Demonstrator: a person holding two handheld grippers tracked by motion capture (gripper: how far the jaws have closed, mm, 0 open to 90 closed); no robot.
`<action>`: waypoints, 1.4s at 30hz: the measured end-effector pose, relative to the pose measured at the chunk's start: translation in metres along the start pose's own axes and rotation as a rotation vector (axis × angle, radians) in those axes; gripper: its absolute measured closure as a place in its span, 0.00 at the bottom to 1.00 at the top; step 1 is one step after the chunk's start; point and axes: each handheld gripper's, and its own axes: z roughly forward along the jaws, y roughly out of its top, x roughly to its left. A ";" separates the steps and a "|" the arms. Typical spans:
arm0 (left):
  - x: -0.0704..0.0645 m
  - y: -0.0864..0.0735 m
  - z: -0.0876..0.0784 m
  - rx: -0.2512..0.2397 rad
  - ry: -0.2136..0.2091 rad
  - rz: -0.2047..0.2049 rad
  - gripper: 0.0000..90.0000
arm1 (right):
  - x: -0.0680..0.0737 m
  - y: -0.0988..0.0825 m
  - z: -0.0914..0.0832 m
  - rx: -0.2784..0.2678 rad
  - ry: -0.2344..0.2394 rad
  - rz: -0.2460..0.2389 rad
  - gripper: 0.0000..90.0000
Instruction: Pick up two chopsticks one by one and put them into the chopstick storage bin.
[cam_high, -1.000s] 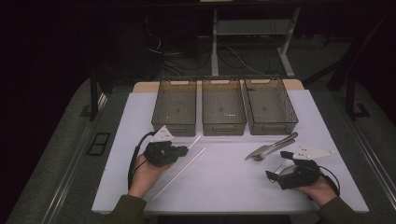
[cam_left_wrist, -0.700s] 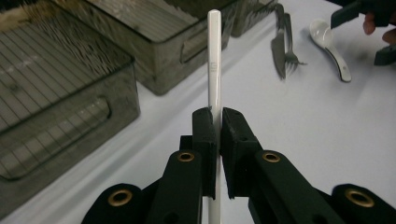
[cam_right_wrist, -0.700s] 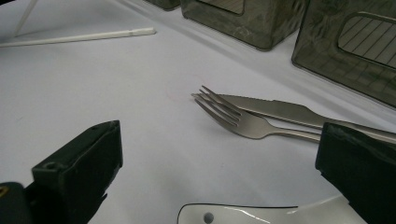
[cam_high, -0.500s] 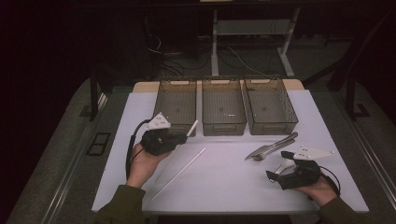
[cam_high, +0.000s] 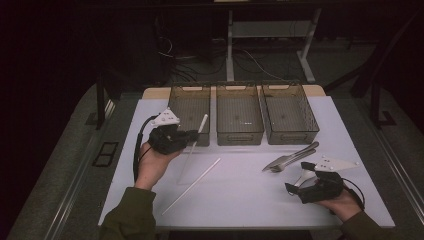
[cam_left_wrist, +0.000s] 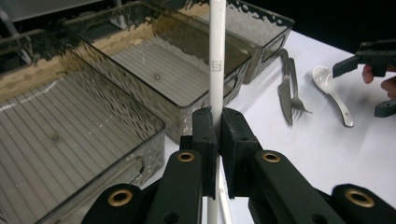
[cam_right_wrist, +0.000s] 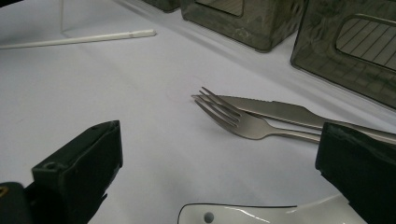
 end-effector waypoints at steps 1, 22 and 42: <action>0.000 0.002 -0.001 -0.004 0.002 0.001 0.93 | 0.000 0.000 0.000 -0.001 -0.001 -0.004 0.01; 0.031 0.078 -0.007 -0.080 0.078 0.078 0.93 | 0.000 0.000 -0.001 -0.008 -0.003 0.000 0.01; 0.103 0.098 0.030 -0.010 0.172 0.050 0.93 | -0.001 0.000 -0.001 -0.010 0.001 -0.002 0.01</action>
